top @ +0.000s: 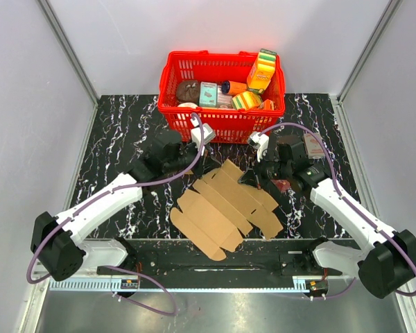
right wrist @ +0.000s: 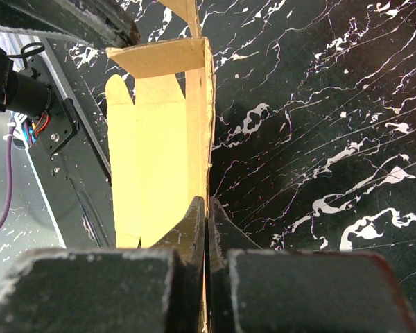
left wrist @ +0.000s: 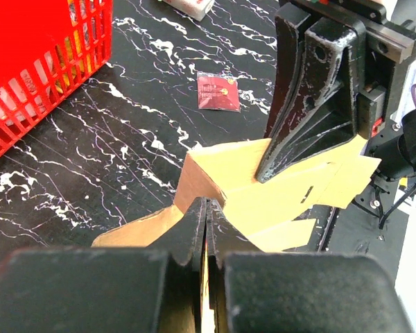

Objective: Fold the paper box

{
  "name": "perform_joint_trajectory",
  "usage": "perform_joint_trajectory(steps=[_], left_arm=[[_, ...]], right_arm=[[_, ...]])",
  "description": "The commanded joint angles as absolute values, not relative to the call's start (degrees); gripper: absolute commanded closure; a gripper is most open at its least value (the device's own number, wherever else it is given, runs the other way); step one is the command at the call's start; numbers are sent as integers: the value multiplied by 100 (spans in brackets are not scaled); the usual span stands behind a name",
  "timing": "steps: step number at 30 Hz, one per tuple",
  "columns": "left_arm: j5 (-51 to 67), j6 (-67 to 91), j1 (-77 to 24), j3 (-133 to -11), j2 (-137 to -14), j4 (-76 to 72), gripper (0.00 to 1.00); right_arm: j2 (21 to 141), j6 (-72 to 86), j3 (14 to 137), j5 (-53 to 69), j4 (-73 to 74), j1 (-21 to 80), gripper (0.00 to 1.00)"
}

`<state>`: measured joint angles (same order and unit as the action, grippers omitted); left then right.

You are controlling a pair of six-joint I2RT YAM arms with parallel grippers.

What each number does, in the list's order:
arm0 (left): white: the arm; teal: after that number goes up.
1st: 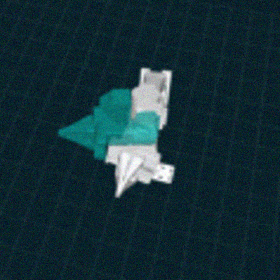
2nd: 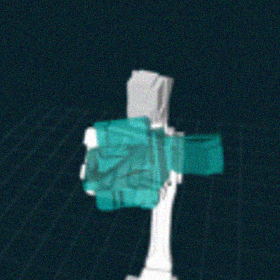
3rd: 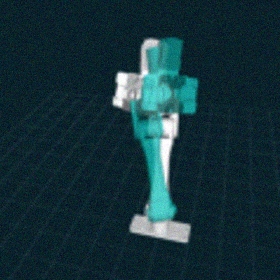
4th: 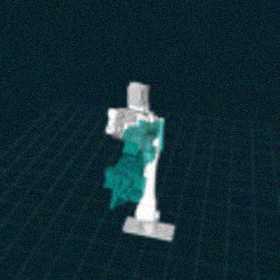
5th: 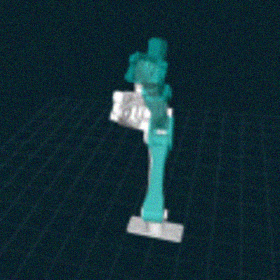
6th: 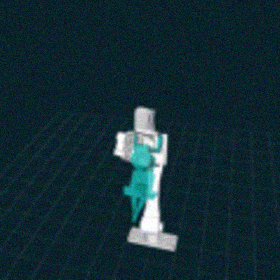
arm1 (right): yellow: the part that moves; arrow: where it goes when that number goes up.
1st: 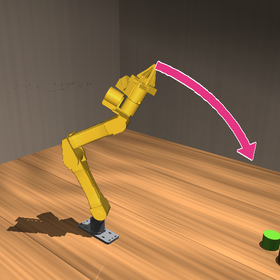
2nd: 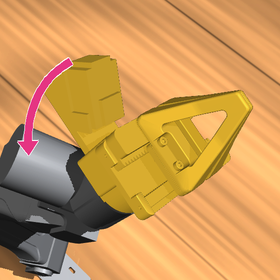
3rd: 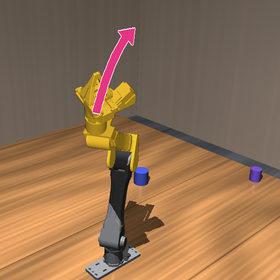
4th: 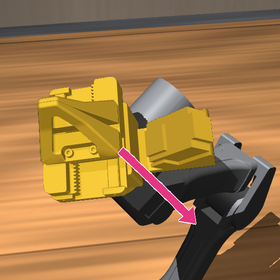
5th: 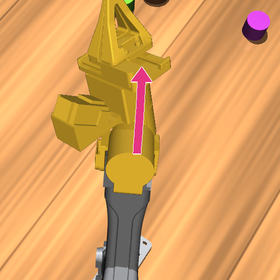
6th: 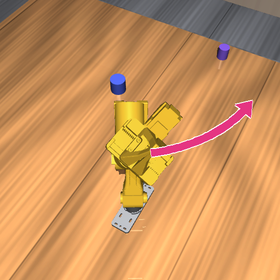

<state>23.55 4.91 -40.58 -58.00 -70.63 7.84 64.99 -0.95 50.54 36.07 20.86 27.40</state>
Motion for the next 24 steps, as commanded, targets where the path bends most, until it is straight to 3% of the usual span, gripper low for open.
perform_joint_trajectory(steps=[1,24], left_arm=[[2373,413,-4174,-5810,-7049,703,100],[2198,290,-4605,-6179,-7629,800,100]], right_arm=[[6495,-26,5106,3542,1898,2777,100],[6469,-35,5071,3709,1863,2777,100]])
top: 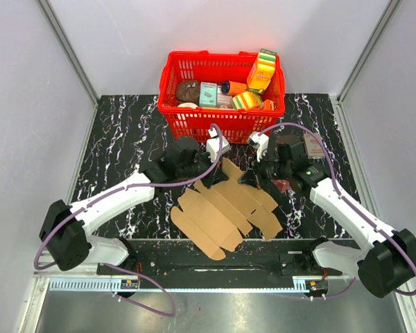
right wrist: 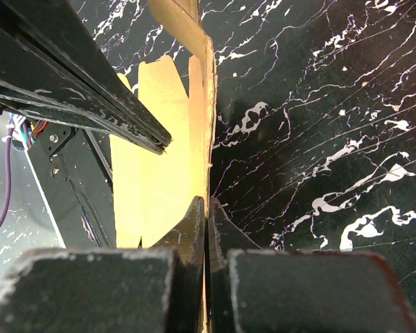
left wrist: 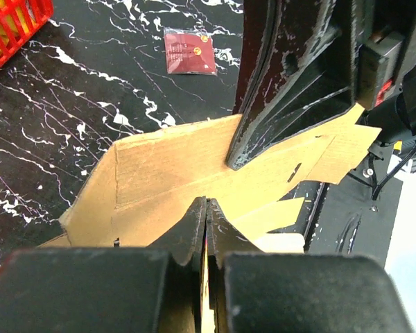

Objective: Fold the paper box

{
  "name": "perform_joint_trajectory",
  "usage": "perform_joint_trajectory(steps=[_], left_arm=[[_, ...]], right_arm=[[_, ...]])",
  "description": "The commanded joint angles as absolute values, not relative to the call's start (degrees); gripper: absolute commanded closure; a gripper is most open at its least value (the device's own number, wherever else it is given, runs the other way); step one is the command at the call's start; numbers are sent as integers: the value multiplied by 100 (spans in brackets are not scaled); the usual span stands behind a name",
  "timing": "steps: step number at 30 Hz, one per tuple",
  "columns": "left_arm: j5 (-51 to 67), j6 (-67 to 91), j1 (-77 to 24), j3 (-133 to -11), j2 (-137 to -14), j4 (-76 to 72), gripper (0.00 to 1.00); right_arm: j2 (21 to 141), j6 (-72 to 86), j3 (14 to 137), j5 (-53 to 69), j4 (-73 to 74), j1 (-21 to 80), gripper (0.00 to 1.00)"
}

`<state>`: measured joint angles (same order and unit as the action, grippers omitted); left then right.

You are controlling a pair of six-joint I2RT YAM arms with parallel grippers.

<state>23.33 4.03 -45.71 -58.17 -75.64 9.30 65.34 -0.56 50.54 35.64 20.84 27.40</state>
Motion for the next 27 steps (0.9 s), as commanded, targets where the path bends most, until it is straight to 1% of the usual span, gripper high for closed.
perform_joint_trajectory(steps=[1,6,9,12,16,17,19,23,27], left_arm=[[2189,290,-4605,-6187,-7638,800,100],[2145,290,-4605,-6170,-7585,844,100],[2258,342,-4605,-6039,-7331,905,100],[2233,430,-4605,-5758,-6778,844,100],[1461,659,-4597,-5187,-5655,712,100],[1041,798,-4597,-4898,-5477,686,100],[679,922,-4553,-4624,-5126,633,100],[90,1195,-4447,-4193,-5106,738,100],[-202,1389,-4412,-4070,-5352,660,100]], right_arm=[[6469,-35,5063,3718,1855,2777,100],[6460,-26,5062,3691,1854,2777,100],[6442,-26,5045,3621,1854,2769,100],[6451,-26,5054,3542,1854,2777,100],[6469,-26,5080,3524,1881,2777,100],[6469,-26,5080,3516,1881,2777,100],[6460,-35,5080,3507,1881,2777,100],[6486,-35,5098,3577,1881,2769,100],[6486,-35,5080,3612,1881,2777,100]])
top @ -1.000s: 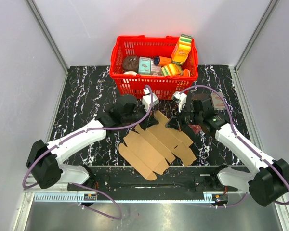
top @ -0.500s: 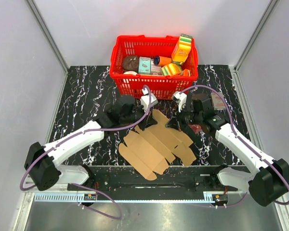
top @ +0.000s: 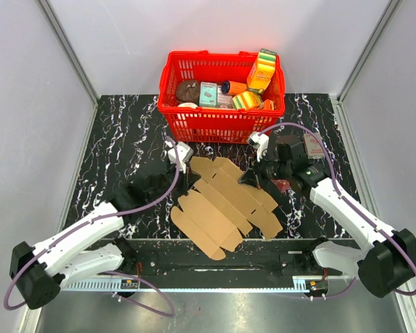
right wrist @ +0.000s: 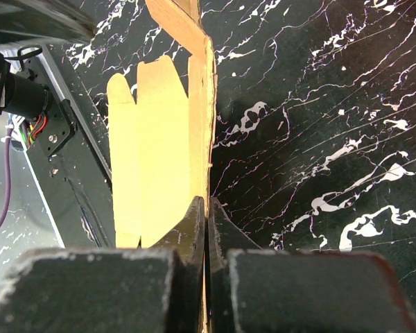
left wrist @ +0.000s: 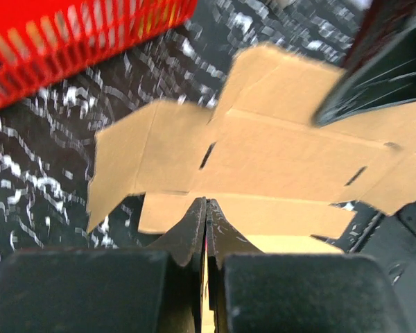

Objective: Fold the paper box

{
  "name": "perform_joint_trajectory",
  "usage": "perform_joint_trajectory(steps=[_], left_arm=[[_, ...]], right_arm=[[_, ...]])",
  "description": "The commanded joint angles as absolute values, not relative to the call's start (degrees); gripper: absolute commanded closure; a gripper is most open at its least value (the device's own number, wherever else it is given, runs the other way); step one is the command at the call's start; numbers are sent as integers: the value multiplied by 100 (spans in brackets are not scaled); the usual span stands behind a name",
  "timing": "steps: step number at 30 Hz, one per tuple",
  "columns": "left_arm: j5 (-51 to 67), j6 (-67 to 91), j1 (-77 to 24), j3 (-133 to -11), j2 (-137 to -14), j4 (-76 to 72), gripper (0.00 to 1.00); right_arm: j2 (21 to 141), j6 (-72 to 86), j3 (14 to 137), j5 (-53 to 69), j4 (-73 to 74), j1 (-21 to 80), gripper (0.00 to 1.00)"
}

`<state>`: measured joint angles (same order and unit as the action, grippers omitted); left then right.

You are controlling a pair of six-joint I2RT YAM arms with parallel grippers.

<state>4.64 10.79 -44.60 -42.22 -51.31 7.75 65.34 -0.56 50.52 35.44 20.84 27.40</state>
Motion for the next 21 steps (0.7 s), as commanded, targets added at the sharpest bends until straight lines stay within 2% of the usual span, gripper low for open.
perform_joint_trajectory(steps=[1,11,21], left_arm=[[-193,1415,-4403,-4043,-5422,537,100],[-456,1511,-4237,-3938,-5827,440,100],[-211,1617,-3683,-3920,-6222,26,100]], right_arm=[[6486,-26,5089,3612,1898,2777,100],[6477,-26,5098,3674,1898,2777,100],[6442,-26,5071,3727,1934,2777,100]])
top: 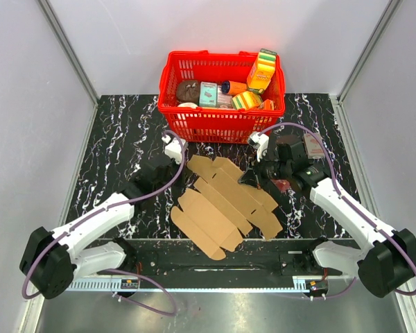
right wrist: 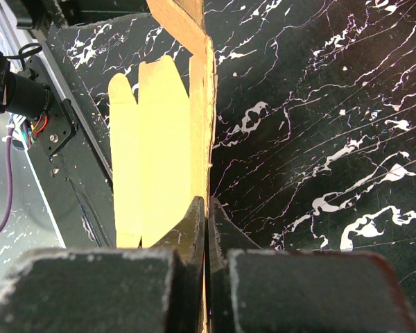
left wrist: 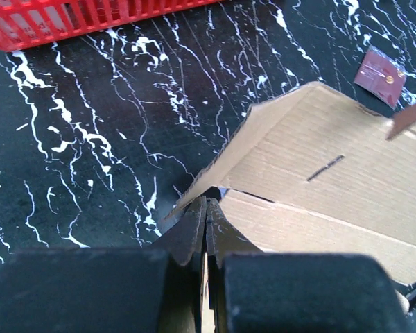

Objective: Fold the paper box

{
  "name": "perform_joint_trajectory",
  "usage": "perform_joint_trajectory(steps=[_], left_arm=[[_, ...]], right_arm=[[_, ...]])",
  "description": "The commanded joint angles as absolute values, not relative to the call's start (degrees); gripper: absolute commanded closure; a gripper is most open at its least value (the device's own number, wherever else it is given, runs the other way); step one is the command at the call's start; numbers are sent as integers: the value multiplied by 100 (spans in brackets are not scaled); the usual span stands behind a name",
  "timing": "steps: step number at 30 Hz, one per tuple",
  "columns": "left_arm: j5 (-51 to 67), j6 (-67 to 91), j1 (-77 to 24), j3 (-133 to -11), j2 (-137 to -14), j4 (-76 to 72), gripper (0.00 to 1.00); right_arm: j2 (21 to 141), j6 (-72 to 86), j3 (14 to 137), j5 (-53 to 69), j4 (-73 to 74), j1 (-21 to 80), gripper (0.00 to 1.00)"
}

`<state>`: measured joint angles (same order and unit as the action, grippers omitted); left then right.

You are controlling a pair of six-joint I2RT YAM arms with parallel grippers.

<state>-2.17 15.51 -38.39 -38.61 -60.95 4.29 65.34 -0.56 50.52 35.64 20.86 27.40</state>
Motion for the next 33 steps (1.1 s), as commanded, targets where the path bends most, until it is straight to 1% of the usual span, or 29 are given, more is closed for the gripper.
perform_joint_trajectory(steps=[1,16,27,33], left_arm=[[-202,1617,-3657,-3946,-6249,26,100],[-343,1503,-3516,-4078,-6969,-308,100],[351,1459,-3516,-4210,-7611,-563,100],[676,1459,-3516,-4157,-7445,-598,100]], right_arm=[[6442,-35,5071,3735,1934,2777,100],[6416,132,5019,3902,1872,2769,100],[6363,141,5010,3876,1872,2777,100],[6407,149,5019,3788,1872,2777,100]])
